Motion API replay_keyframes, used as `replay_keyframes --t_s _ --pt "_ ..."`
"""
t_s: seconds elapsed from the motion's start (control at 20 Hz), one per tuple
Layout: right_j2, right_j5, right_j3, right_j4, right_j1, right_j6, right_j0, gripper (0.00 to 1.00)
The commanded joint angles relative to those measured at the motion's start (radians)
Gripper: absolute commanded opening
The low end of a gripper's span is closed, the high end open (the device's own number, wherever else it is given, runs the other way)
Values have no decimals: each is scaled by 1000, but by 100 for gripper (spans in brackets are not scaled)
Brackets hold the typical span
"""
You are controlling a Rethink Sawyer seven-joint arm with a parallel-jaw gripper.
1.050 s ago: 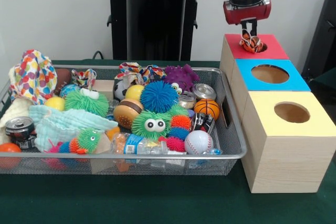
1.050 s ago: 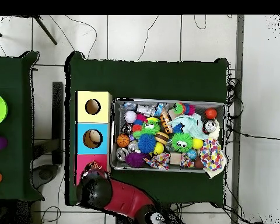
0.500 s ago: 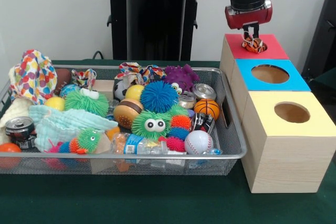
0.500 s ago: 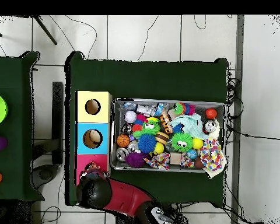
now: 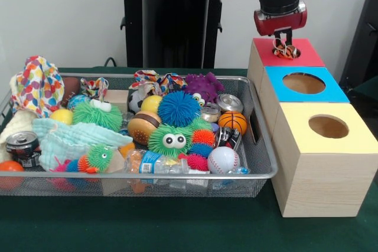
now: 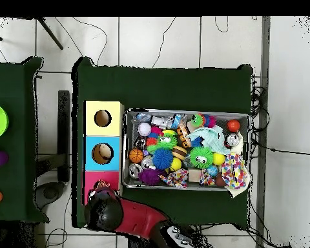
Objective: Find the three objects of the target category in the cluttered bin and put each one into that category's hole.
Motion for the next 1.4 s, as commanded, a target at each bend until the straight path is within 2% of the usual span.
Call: replay_keyframes --t_s 0.05,0.25,0.6,1.0,1.4 --pt "41 -127 -3 -35 84 280 -17 0" --pt "24 -163 -10 -55 128 275 -17 0" --pt "-12 -157 -13 -46 132 264 6 0" --pt "-19 -197 -12 -48 158 273 9 0" --pt "-69 -174 -43 34 147 289 91 0"
